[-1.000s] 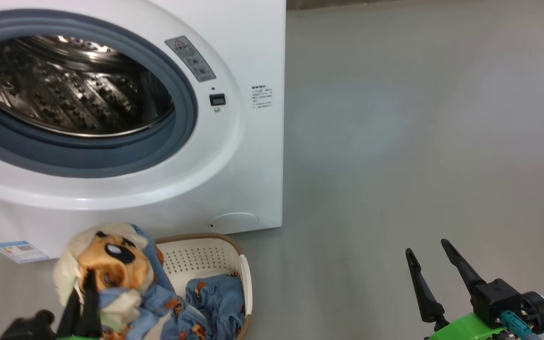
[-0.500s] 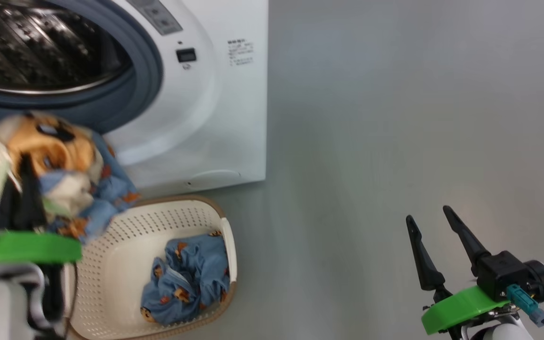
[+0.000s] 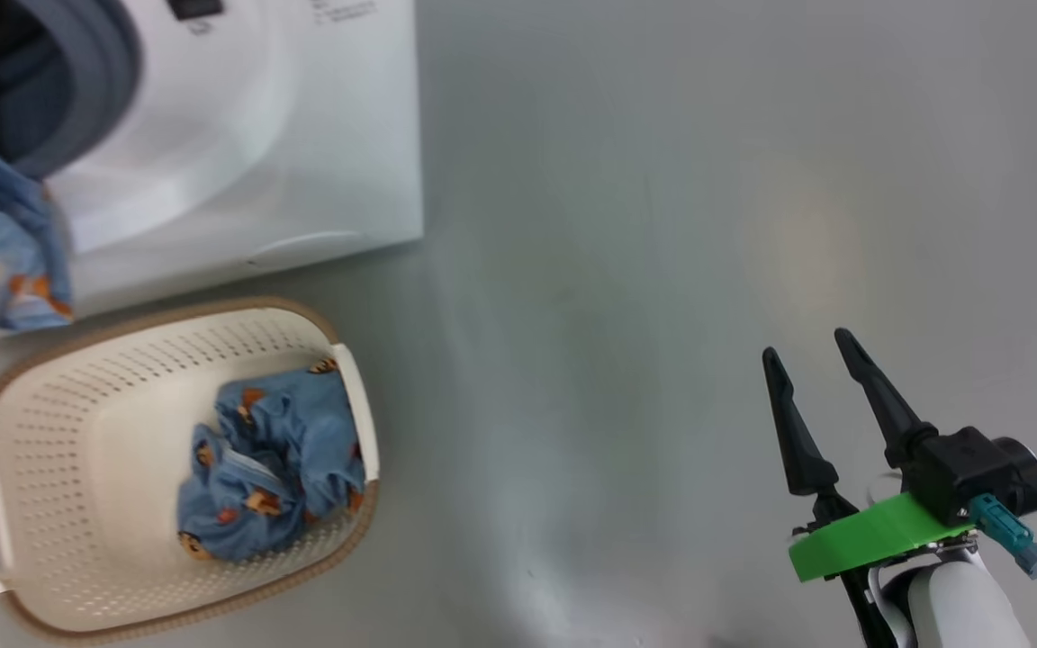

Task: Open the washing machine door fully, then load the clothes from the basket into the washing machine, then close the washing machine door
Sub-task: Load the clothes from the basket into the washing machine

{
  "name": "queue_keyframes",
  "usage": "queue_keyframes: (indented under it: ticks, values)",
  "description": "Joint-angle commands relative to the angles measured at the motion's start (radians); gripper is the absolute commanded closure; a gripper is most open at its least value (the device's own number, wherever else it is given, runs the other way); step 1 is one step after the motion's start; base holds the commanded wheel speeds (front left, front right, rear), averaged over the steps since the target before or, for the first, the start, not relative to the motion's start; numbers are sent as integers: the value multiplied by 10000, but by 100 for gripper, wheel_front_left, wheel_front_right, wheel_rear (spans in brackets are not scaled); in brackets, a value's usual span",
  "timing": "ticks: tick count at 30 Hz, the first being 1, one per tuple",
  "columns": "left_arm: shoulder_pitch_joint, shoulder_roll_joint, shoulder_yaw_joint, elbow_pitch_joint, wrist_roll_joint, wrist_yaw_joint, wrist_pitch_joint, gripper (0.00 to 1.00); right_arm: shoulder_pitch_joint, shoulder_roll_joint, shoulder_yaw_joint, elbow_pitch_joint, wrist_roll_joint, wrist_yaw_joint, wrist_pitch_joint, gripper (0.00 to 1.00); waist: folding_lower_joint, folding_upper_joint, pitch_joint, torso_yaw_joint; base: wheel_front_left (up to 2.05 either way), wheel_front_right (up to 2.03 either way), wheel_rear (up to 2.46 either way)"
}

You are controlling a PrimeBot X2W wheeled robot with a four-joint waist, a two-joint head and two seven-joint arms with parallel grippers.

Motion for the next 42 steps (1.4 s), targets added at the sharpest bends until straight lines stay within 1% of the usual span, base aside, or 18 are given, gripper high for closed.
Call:
queue_keyframes:
  ticks: [1, 6, 12, 18, 22, 25, 31, 37, 42]
  values:
    - [-409, 679, 276, -84, 17, -25, 58, 100, -78, -47, 258, -153, 155, 16, -132, 0, 0, 0, 1026, -891, 0, 0, 0]
    - [-1954, 1485, 156, 954, 192, -89, 96, 100, -353, -47, 377, -54, 483, 16, -168, 0, 0, 0, 1750, -1406, 0, 0, 0]
    - [-3772, 2241, -132, 2116, 283, -182, 119, 100, -557, -47, 524, -215, 860, 16, -173, 0, 0, 0, 2506, -1828, 0, 0, 0]
    - [-5489, 3012, -955, 2935, 671, -258, 342, 100, -810, -47, 838, -290, 1196, 16, -174, 0, 0, 0, 3089, -2154, 0, 0, 0]
    - [-6569, 3381, -1307, 3377, 734, -276, 381, 100, -924, -47, 1026, -277, 1394, 16, -174, 0, 0, 0, 3279, -2329, 0, 0, 0]
    - [-7264, 3530, -1568, 3653, 814, -281, 285, 100, -978, -47, 1114, -231, 1478, 16, -175, 0, 0, 0, 3338, -2404, 0, 0, 0]
    - [-8423, 3611, -1937, 4094, 994, -285, -394, 100, -1084, -47, 1261, -163, 1594, 16, -175, 0, 0, 0, 3342, -2486, 0, 0, 0]
    - [-8757, 3586, -2293, 4633, 1083, -287, -646, 100, -1104, -47, 1322, -142, 1641, 16, -175, 0, 0, 0, 3324, -2535, 0, 0, 0]
    - [-8698, 3600, -2720, 5434, 963, -288, -439, 100, -1074, -47, 1370, -152, 1657, 16, -175, 0, 0, 0, 3327, -2563, 0, 0, 0]
